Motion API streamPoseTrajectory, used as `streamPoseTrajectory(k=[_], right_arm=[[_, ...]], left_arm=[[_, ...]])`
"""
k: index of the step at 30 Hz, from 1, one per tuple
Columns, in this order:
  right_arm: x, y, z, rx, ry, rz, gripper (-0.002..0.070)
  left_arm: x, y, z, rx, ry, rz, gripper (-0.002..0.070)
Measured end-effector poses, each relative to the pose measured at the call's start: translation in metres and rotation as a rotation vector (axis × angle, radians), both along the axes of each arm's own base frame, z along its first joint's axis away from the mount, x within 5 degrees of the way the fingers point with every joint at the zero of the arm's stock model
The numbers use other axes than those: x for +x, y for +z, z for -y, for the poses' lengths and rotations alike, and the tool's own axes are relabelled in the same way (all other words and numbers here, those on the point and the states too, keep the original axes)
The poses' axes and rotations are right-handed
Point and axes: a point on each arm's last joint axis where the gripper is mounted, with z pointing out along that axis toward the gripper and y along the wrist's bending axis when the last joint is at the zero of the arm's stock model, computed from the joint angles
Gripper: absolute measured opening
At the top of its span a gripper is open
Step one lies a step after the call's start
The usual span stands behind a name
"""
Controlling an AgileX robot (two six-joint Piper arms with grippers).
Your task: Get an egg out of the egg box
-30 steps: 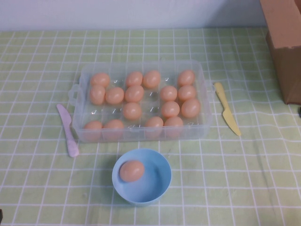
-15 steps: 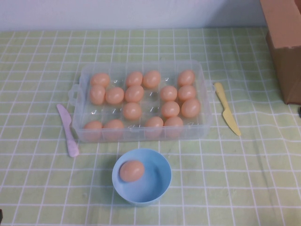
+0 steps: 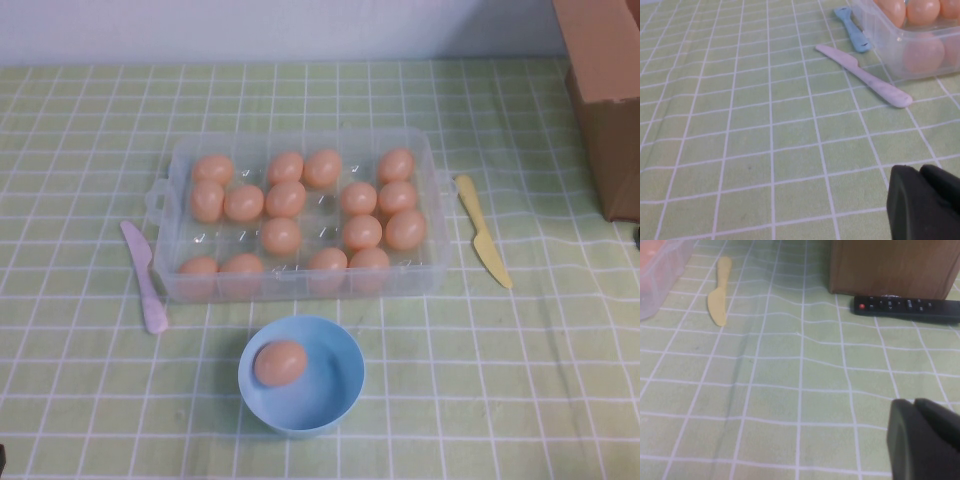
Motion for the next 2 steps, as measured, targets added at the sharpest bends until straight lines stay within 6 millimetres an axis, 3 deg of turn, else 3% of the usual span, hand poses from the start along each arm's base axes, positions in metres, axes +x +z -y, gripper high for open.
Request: streamPoseTrajectory(k=[2], right_arm=[[0.0000,0.0000,0.0000,0.000,0.000,0.000,-0.0017]], left_arm=[[0.0000,0.0000,0.0000,0.000,0.000,0.000,0.0002]])
